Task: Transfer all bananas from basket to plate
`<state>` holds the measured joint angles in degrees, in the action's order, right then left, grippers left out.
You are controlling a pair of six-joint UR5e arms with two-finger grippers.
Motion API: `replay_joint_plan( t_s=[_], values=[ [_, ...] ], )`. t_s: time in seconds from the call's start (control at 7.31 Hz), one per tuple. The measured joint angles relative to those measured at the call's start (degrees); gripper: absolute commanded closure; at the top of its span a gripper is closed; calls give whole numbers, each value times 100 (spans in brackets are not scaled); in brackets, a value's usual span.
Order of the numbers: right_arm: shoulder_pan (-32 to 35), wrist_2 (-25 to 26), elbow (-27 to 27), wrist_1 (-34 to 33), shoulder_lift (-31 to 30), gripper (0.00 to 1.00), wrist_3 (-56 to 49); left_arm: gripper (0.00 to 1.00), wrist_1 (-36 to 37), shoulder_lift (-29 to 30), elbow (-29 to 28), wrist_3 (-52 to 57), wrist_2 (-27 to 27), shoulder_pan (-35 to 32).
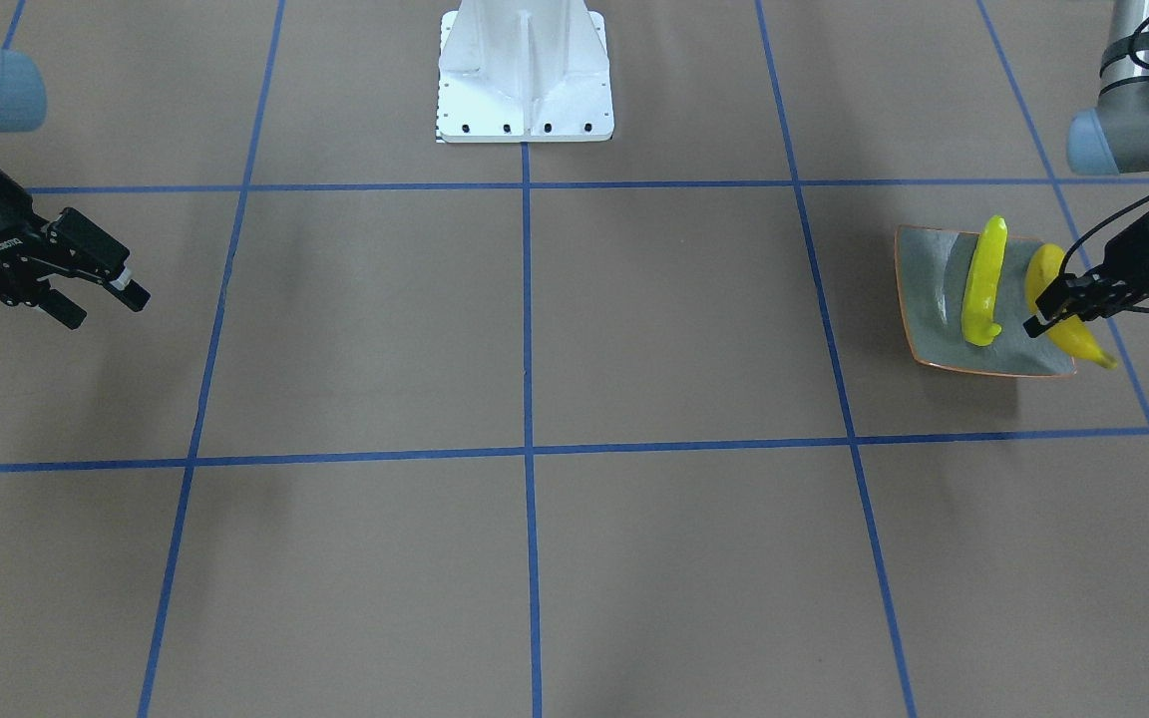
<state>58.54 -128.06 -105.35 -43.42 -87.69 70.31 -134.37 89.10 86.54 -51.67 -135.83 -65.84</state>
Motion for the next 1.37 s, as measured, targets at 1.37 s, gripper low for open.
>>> replay_joint_plan(
  t_s=[1.37],
  values=[
    [1302,-534,82,-67,-1109,0,-2131,0,18,67,592,347,-249,-291]
  ],
)
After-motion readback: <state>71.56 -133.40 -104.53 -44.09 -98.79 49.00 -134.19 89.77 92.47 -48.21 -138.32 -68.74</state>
